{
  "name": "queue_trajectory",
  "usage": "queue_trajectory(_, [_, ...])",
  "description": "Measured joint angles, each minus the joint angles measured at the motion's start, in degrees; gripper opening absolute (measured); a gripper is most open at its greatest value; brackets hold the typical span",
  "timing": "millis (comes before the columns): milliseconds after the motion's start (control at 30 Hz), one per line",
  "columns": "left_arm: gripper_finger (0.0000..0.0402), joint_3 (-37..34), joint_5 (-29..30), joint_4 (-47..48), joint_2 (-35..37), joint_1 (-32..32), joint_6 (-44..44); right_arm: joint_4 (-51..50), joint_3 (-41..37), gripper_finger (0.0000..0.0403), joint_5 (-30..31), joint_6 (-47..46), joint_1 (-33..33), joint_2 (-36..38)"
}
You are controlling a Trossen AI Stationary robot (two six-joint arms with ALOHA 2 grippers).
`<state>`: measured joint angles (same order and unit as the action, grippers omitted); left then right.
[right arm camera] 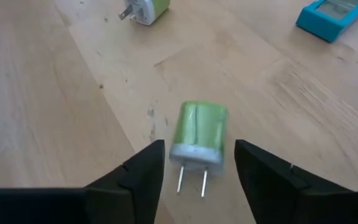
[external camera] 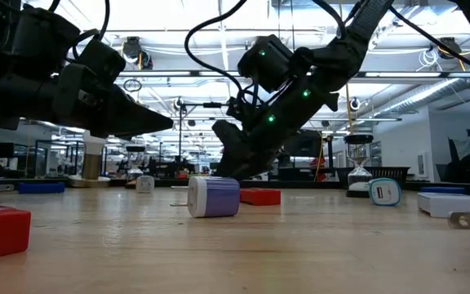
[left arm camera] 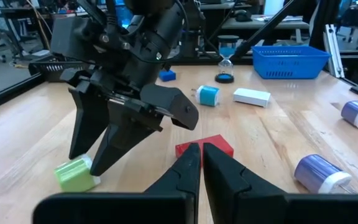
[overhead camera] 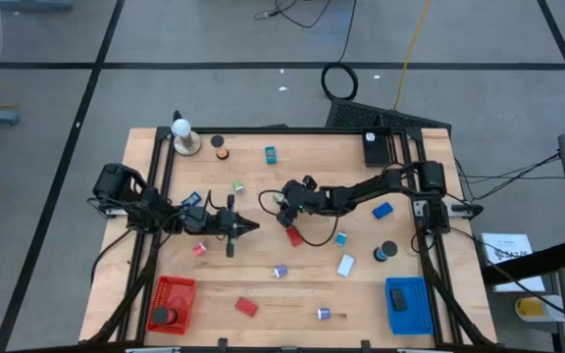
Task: Pick & Place Office items
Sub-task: Put the green charger adapter into the black bin
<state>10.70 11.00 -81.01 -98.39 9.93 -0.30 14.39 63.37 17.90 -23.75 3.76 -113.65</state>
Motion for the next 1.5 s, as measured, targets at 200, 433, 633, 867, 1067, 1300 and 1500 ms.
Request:
queue_trajectory(200, [0.0026, 0.0, 0.0, 0.0, 0.0, 0.0, -0.2, 0.5, 0.0, 0.0218, 0.1, 0.0, -0.1, 0.0])
queue_trajectory(433, [0.0026, 0.0, 0.0, 0.0, 0.0, 0.0, -0.2, 1.7, -0.1, 0.0249, 0.1, 0.2, 0.1, -2.6])
queue_trajectory(633, [0.0026, 0.0, -0.1, 0.0, 0.0, 0.0, -0.2, 3.2, 0.1, 0.0206, 1.3, 0.5, 0.4, -4.2])
queue_trajectory(867, [0.0026, 0.0, -0.5, 0.1, 0.0, 0.0, -0.2, 1.4, -0.1, 0.0128, 1.4, 3.3, 0.3, -1.8])
queue_trajectory(1067, [0.0026, 0.0, -0.5, 0.2, 0.0, 0.4, -0.2, -12.2, 0.9, 0.0128, -2.0, 6.0, 1.7, 5.4])
queue_trajectory(1300, [0.0026, 0.2, -0.5, -0.7, 0.0, 0.2, -0.2, -57.2, 17.4, 0.0128, -10.2, 7.9, 9.5, 10.6])
queue_trajectory(1500, [0.0026, 0.8, -0.5, 0.0, 0.0, 0.2, 0.1, -74.9, 26.8, 0.0128, -13.7, 11.1, 14.4, 2.7])
